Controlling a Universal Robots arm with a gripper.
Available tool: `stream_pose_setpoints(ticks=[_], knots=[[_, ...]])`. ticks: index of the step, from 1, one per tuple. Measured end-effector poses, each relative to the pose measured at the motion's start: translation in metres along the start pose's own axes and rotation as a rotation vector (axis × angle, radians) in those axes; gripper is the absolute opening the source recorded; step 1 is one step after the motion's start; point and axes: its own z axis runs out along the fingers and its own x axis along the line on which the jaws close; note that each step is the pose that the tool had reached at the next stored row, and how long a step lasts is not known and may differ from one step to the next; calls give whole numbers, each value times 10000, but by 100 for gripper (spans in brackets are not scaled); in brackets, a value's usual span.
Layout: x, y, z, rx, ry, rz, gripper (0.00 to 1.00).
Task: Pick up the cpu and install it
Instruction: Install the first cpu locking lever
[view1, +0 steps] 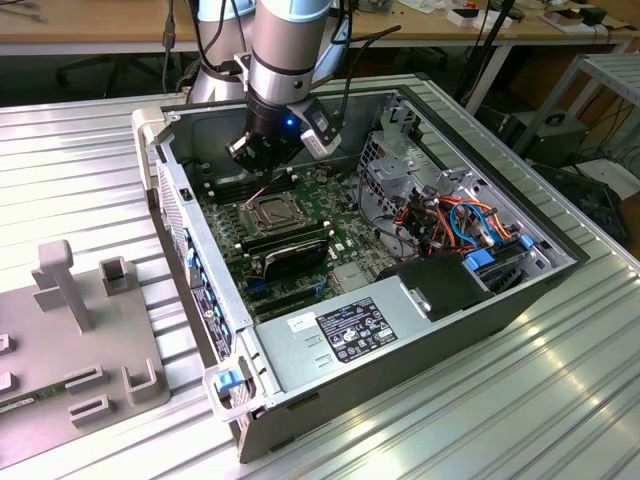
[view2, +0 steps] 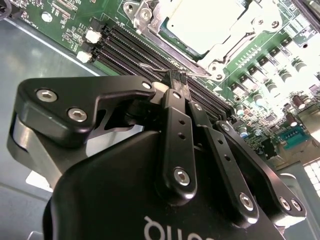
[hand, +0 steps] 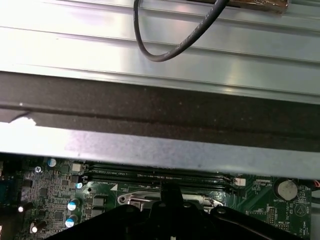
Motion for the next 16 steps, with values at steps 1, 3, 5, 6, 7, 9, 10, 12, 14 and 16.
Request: stream_pose_setpoints(ticks=[1,3,5,6,7,9,10,12,14,16], knots=[[-2,-1,7,0,0,0,11],[-5,-2,18,-1,0,0,11],[-7,-3,21,2,1,2,11],[-7,-3,21,2,2,2,11],[-7,-3,22,1,1,1,11],[-8,-3,23,0,0,0,11],[-8,-3,23,0,0,1,11],[-9,-5,38,-1,0,0,11],[-9,-8,61,0,0,1,11],[-11,-10,79,-1,0,-1,11]])
